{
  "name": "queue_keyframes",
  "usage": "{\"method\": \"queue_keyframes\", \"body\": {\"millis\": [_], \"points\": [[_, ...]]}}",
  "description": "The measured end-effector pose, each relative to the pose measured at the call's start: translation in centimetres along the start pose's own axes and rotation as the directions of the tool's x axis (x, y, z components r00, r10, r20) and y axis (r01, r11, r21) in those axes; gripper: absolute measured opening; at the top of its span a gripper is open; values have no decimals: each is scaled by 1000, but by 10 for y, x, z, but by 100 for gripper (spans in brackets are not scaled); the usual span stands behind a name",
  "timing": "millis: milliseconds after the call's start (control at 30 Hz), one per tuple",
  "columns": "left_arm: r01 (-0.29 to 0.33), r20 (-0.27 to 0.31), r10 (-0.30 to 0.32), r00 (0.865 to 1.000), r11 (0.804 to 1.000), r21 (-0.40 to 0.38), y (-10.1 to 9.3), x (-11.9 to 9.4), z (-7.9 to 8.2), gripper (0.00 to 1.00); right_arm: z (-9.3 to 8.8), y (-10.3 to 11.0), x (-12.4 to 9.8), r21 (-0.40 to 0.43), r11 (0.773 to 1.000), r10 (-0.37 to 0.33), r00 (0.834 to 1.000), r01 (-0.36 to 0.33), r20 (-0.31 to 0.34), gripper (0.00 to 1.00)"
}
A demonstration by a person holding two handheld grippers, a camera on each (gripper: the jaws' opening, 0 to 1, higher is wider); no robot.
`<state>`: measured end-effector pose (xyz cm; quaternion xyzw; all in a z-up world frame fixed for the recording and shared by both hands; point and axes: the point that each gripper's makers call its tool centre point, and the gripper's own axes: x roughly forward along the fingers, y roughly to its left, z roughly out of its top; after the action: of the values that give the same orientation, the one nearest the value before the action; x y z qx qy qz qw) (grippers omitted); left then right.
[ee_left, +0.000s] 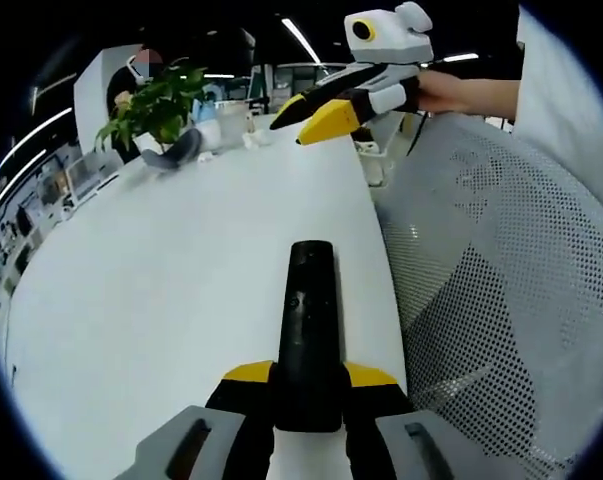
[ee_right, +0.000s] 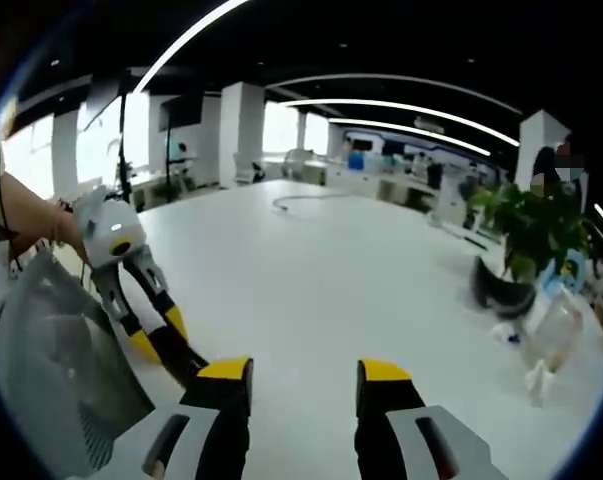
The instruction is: Press the specified remote control buttons in sequence, fully releasing each button before pressing the next.
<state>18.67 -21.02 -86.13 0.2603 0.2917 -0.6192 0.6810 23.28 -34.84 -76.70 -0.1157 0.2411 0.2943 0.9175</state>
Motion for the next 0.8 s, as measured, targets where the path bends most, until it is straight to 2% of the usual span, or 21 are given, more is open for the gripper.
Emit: {"method": "queue_keyframes", "body": {"millis": [267, 433, 633, 800], "points": [[64, -33, -62, 998, 996, 66, -11, -3, -1, 24, -1, 4, 1, -18, 1000, 11, 1000, -11, -12, 37], [68, -42, -65, 997, 996, 66, -14, -2, 0, 24, -2, 6, 2, -31, 999, 19, 1000, -20, -22, 37], [77, -110, -67, 992, 994, 84, -18, 0, 0, 24, -4, 10, 3, -40, 998, 42, 998, -43, -39, 33], [69, -139, -58, 989, 995, 77, -17, 1, -1, 24, -6, 16, 5, -54, 996, 67, 996, -70, -52, 28]]}}
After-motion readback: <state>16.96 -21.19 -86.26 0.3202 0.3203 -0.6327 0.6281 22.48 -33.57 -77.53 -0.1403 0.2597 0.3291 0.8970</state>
